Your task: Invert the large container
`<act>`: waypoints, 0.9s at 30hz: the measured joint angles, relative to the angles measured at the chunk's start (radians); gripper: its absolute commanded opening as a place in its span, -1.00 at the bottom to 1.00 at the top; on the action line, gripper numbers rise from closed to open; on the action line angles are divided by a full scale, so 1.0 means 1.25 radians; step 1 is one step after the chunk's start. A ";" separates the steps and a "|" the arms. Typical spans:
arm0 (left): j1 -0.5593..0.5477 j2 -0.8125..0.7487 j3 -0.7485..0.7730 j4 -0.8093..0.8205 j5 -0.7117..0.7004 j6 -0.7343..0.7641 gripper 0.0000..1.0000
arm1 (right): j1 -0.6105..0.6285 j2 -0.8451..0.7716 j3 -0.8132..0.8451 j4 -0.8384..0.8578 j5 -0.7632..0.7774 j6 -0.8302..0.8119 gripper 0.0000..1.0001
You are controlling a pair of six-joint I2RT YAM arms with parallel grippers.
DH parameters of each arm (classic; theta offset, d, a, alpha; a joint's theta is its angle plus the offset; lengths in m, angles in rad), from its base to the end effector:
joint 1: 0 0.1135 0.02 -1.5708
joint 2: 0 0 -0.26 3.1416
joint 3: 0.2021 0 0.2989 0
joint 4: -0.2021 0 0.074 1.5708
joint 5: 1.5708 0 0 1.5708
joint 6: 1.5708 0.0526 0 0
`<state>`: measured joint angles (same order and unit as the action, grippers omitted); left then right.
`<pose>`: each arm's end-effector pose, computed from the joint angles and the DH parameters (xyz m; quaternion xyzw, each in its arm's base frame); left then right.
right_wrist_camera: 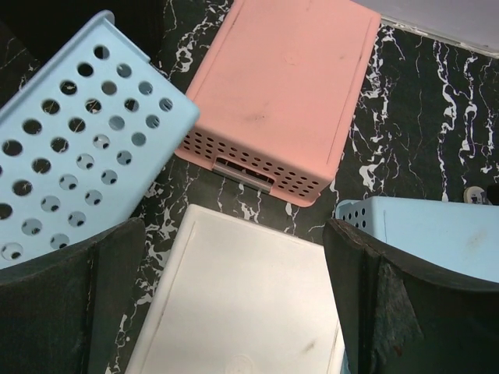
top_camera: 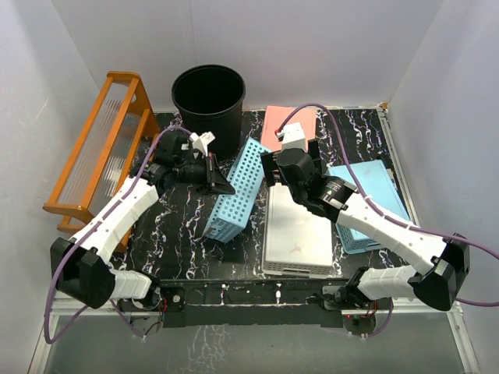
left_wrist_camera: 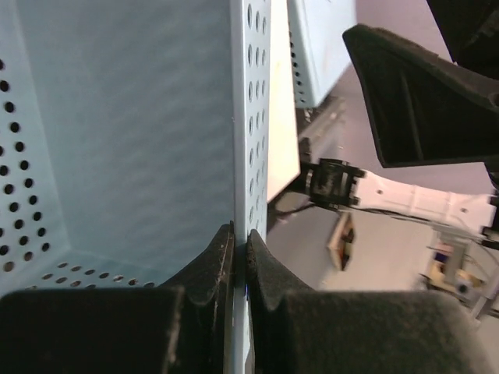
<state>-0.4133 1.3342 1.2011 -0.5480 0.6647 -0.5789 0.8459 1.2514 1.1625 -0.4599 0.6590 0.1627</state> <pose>0.3047 -0.1690 0.3142 0.0694 0.8620 -0.4526 0.2175 0.2455 0.2286 0.3338 -0.1274 0.8307 -0.0235 0.5415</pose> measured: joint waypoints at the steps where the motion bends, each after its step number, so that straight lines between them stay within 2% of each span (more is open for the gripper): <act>1: -0.001 -0.008 -0.029 0.040 0.026 -0.025 -1.00 | -0.002 -0.001 0.000 0.001 0.000 -0.001 0.96; 7: 0.000 -0.028 -0.217 0.306 0.116 -0.211 -1.00 | -0.008 -0.025 -0.009 0.006 -0.002 -0.002 0.96; 11: 0.003 -0.060 -0.295 0.442 0.132 -0.297 -1.00 | -0.015 -0.031 -0.012 0.013 -0.006 -0.002 0.96; 16: 0.035 -0.095 -0.329 0.468 0.124 -0.317 -1.00 | -0.019 -0.031 -0.012 0.013 -0.024 0.001 0.96; 20: 0.096 -0.123 -0.328 0.385 0.118 -0.259 -1.00 | -0.021 -0.029 -0.013 0.014 -0.049 0.010 0.96; 21: 0.110 -0.124 -0.324 0.359 0.120 -0.240 -0.89 | -0.022 -0.027 -0.013 0.015 -0.054 0.013 0.96; 23: 0.131 -0.119 -0.304 0.304 0.127 -0.188 -0.31 | -0.024 -0.021 -0.015 0.019 -0.068 0.020 0.96; 24: 0.138 -0.114 -0.287 0.273 0.127 -0.154 -0.08 | -0.024 -0.017 -0.018 0.021 -0.077 0.023 0.96; 25: 0.143 -0.107 -0.269 0.236 0.120 -0.116 0.03 | -0.024 -0.012 -0.022 0.024 -0.087 0.027 0.96; 27: 0.147 -0.094 -0.249 0.175 0.093 -0.059 0.08 | -0.024 0.003 -0.027 0.025 -0.111 0.039 0.96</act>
<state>-0.2291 1.2167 0.8894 -0.3286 0.7811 -0.6529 0.8154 1.2549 1.1282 -0.4290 0.5201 0.2119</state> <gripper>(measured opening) 0.486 0.981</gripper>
